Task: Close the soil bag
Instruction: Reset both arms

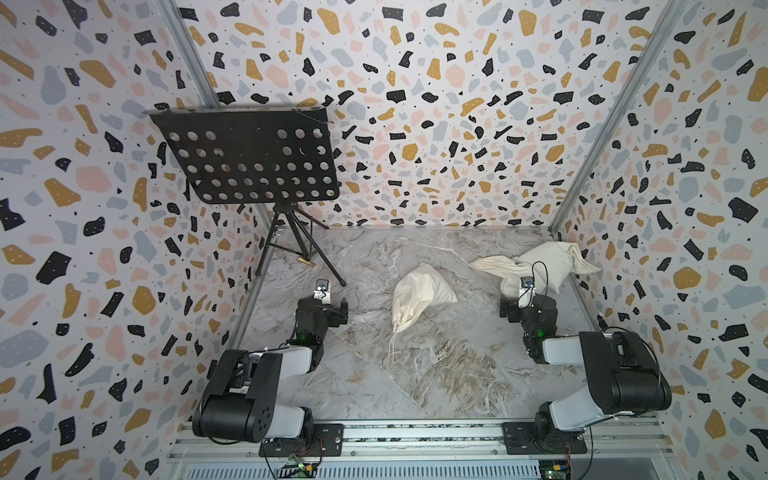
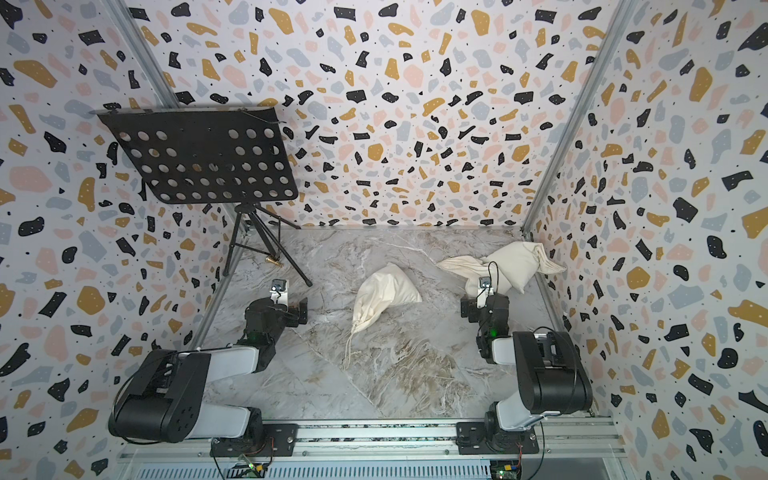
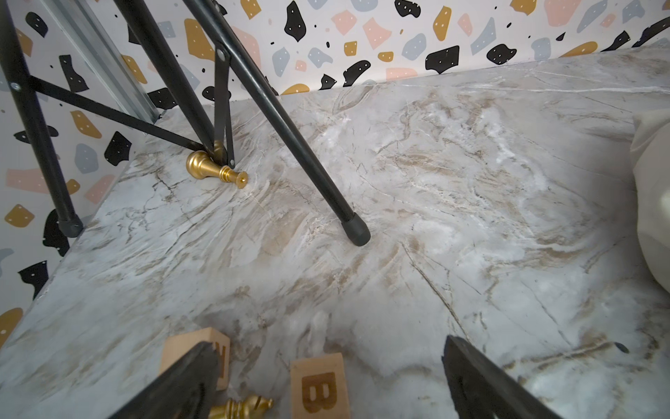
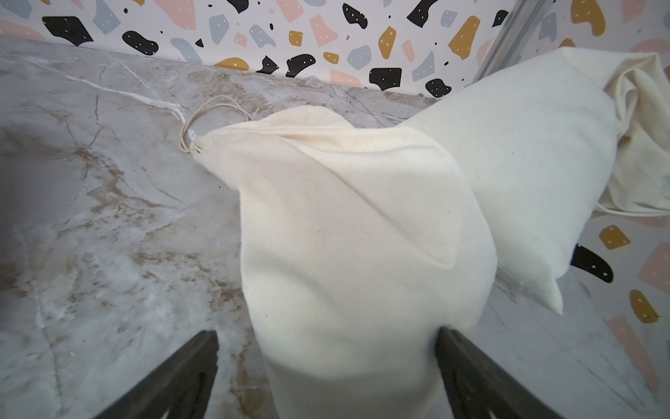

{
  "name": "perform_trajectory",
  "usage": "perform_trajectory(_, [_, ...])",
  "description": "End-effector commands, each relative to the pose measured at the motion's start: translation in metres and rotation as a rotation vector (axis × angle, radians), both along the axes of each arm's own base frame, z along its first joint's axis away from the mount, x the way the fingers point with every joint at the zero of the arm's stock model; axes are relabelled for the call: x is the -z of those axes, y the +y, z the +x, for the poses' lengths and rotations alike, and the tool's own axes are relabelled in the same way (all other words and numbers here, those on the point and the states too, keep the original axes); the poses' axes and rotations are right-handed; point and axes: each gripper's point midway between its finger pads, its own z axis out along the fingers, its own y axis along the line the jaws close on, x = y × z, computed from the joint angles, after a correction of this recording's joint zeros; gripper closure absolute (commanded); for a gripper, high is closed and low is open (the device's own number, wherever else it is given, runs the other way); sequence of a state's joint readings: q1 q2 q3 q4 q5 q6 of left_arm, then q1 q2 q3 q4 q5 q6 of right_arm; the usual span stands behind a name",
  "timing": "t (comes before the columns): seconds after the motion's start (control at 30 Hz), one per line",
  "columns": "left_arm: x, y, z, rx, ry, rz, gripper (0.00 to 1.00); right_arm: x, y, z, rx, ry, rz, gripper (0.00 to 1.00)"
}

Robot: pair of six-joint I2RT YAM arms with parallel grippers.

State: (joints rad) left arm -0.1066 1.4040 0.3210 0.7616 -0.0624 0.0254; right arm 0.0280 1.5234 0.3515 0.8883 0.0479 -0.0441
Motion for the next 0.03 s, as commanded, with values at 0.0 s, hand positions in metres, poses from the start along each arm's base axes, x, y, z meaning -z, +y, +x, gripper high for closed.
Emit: perform_trajectory(0.0, [-0.0092, -0.0027, 0.0034, 0.014, -0.027, -0.007, 0.0, -0.0017, 0.0011, 0.0001, -0.003, 0.004, 0.016, 0.0])
